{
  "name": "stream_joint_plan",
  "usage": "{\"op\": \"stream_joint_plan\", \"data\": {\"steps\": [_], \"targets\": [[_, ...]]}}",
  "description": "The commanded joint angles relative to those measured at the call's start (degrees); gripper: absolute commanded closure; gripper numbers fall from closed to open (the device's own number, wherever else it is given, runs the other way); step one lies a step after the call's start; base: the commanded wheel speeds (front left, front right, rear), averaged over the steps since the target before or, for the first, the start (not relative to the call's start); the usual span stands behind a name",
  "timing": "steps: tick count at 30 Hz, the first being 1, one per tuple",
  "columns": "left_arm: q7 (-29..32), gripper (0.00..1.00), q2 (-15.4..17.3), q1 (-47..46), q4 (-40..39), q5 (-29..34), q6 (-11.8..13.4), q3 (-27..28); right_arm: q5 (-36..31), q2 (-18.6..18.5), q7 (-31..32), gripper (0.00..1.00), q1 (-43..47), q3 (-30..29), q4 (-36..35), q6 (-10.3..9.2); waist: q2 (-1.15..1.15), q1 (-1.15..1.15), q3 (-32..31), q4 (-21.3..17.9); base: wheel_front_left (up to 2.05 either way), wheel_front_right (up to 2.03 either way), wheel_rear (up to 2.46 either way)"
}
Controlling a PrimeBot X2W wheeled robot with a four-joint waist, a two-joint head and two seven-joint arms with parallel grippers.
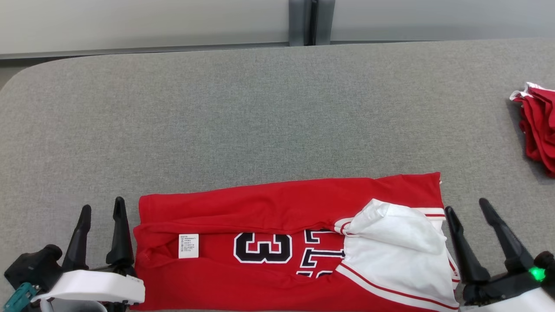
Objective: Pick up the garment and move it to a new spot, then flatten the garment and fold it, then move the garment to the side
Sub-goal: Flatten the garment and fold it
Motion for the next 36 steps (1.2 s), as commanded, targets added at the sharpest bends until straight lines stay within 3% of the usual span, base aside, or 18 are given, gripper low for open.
{"op": "stream_joint_plan", "data": {"steps": [1, 8, 15, 24, 36], "targets": [[-0.38, 0.00, -0.55, -0.51, -1.15, 0.96, 0.34, 0.77, -1.42, 0.13, -0.87, 0.00, -1.25, -0.97, -0.90, -0.02, 0.00, 0.00, -0.53, -0.17, 0.00, 0.00, 0.00], [-0.46, 0.00, -4.76, 0.93, -7.91, 11.95, -0.53, 3.97, -4.88, 2.14, 0.32, 0.00, -2.66, -3.46, -1.75, -0.02, 0.00, 0.00, -3.15, -0.10, 0.00, 0.00, 0.00], [-0.48, 0.00, -4.44, 4.23, -5.02, 19.92, -0.04, 0.72, -5.34, 3.12, 0.30, 0.00, -1.04, -5.01, 0.64, -0.02, 0.00, 0.00, -5.24, -0.30, 0.00, 0.00, 0.00], [-0.21, 0.00, -4.13, 4.09, -1.62, 20.93, 0.10, -0.56, -4.82, 4.53, 0.18, 0.00, 0.38, -6.13, 2.10, -0.02, 0.00, 0.00, -5.96, -0.47, 0.00, 0.00, 0.00], [-0.18, 0.00, -3.96, 2.35, 0.14, 20.01, -0.86, -0.76, -3.63, 3.75, 0.08, 0.00, -1.05, -5.73, 4.46, -0.02, 0.00, 0.00, -5.62, -0.46, 0.00, 0.00, 0.00]]}}
